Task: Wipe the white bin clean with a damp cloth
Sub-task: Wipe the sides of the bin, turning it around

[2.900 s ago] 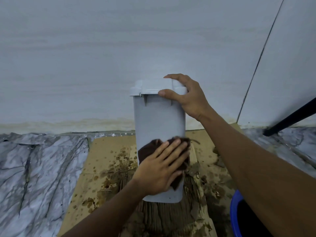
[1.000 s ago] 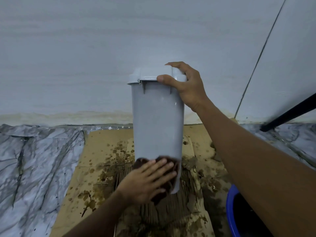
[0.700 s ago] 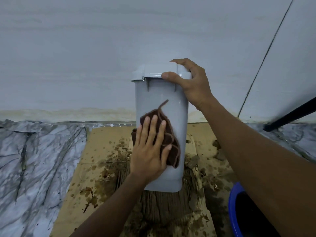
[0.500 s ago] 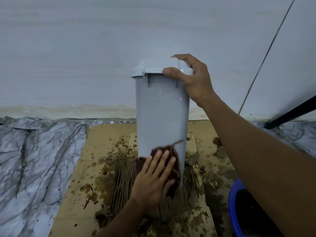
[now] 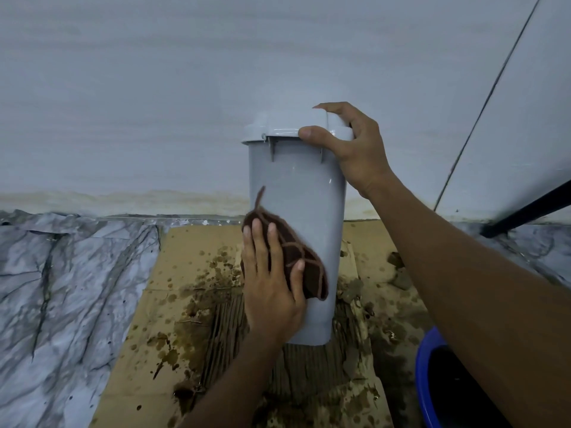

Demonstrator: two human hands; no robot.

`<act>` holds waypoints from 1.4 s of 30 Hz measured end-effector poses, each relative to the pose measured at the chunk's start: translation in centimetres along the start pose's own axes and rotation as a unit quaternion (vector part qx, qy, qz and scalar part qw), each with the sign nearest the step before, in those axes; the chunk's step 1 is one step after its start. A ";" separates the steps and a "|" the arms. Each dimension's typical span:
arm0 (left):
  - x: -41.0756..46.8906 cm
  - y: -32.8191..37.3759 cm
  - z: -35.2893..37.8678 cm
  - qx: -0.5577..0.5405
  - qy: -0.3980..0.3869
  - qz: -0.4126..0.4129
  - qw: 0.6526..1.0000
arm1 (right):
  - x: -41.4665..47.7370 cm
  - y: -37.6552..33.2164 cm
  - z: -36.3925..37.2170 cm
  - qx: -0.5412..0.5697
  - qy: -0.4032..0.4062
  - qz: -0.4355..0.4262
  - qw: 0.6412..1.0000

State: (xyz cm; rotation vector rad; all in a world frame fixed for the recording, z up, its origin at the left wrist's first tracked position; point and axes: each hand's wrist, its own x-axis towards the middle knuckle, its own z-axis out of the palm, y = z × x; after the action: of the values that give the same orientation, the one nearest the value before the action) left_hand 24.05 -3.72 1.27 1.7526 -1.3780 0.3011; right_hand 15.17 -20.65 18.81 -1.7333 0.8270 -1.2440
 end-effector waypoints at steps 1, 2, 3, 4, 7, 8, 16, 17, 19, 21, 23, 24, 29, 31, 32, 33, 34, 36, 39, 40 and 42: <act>-1.7 0.0 0.4 -0.001 -0.002 -0.017 1.000 | -0.1 0.0 -0.1 0.002 0.000 0.000 1.000; -3.6 -0.1 0.9 0.002 -0.005 -0.030 1.000 | -0.1 0.0 -0.2 0.004 -0.001 0.001 1.000; -5.4 -0.2 1.3 0.007 -0.010 -0.040 0.999 | -0.2 0.0 -0.3 0.008 -0.001 0.001 1.000; -6.9 -0.2 1.6 0.009 -0.014 -0.049 0.999 | -0.2 0.0 -0.4 0.012 -0.002 0.001 1.000; -9.0 -0.1 2.2 0.025 -0.020 -0.070 0.997 | -0.3 0.1 -0.4 0.020 -0.005 0.002 1.000; -8.6 0.0 2.2 0.036 -0.021 -0.064 0.997 | -0.3 0.1 -0.5 0.023 -0.004 0.004 1.000; 3.3 3.1 0.2 0.092 -0.052 0.087 0.991 | -0.3 -0.3 0.1 0.018 0.006 0.010 1.000; 4.0 3.4 0.2 0.105 -0.067 0.126 0.984 | -0.3 -0.3 0.0 0.022 0.006 0.011 1.000; 3.8 3.0 0.2 0.132 -0.102 0.206 0.964 | -0.5 -0.4 -0.3 0.034 0.001 0.011 0.999; 1.9 1.5 0.3 0.166 -0.140 0.297 0.930 | -0.7 -0.4 -0.4 0.032 -0.004 0.010 0.999; -0.4 -0.3 0.2 0.202 -0.175 0.396 0.878 | -0.9 -0.4 -0.4 0.034 -0.006 0.013 0.999; -1.2 -1.1 0.0 0.210 -0.182 0.428 0.860 | -0.9 -0.4 -0.4 0.038 -0.005 0.013 0.999; 1.0 -2.1 -0.7 0.134 -0.077 0.290 0.944 | -1.2 -0.7 0.0 0.048 -0.003 0.011 0.999; 2.7 -1.0 -0.8 0.094 -0.019 0.187 0.978 | -1.4 -0.8 -0.1 0.051 -0.003 0.010 0.999; 3.4 -0.4 -0.9 0.075 0.004 0.147 0.986 | -1.6 -0.8 -0.1 0.050 -0.004 0.010 0.999; 4.1 0.2 -1.0 0.055 0.021 0.114 0.992 | -1.8 -0.8 -0.2 0.046 -0.005 0.010 0.999; 4.6 0.7 -1.0 0.026 0.035 0.079 0.996 | -2.0 -0.9 -0.2 0.042 -0.006 0.009 0.999; 5.5 1.7 -1.3 -0.069 0.056 -0.013 0.996 | -2.7 -1.1 -0.3 0.036 -0.010 0.003 0.999; 6.5 3.0 -2.8 -0.235 0.081 -0.186 0.951 | -4.4 -1.6 -0.4 0.027 -0.008 -0.010 1.000; 7.0 3.3 -3.5 -0.272 0.100 -0.250 0.924 | -5.1 -1.7 -0.6 0.021 -0.008 -0.018 1.000; 8.6 3.8 -5.3 -0.347 0.142 -0.375 0.848 | -6.6 -1.9 -0.8 0.006 -0.014 -0.036 0.999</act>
State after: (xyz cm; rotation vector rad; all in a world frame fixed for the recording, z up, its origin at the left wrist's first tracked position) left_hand 25.42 -5.62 11.83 1.3988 -0.4073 -0.3325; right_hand 12.51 -14.36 17.95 -1.7802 0.7447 -1.2671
